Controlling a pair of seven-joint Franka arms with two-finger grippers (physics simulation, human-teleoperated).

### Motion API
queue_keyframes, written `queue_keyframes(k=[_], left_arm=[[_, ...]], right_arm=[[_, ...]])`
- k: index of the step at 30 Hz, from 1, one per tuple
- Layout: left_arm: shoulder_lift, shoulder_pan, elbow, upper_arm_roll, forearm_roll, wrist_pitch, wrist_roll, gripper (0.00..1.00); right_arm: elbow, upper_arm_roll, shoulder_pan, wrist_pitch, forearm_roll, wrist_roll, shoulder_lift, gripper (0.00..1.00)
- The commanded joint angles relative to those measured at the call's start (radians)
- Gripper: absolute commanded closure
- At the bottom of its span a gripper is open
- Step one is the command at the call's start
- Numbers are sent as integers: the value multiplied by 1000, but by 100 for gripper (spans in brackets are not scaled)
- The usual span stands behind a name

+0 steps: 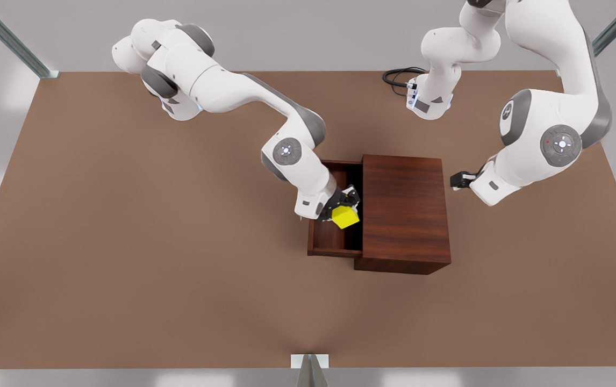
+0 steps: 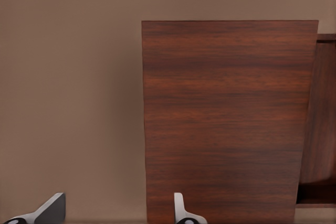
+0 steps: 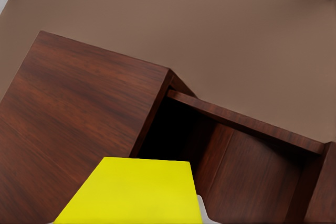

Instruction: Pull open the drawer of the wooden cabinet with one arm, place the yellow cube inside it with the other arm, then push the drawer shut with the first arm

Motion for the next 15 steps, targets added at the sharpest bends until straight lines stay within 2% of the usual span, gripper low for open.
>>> queue_keyframes(k=[1,5,8,12,13,14,15], left_arm=[[1,1,3,-1,0,1,-37,0],[14,-45,27,1,3,10,-39,0],[17,-65,26,1,40,24,-37,0],[17,-62,23,5,40,35,-36,0],[17,-64,19,5,49,35,-36,0],[17,-64,16,5,57,32,-36,0],[15,-65,8,5,57,25,-37,0]], right_arm=[[0,-12,9,-17,-13,241,-1,41],[-5,-17,21,-17,-13,243,1,41],[-13,-17,17,-126,-16,243,-17,41],[-22,-20,17,-149,-19,246,-25,40],[-24,-21,20,-149,-19,248,-24,14],[-24,-21,21,-149,-19,251,-24,0],[-23,-21,21,-149,-16,252,-24,0]])
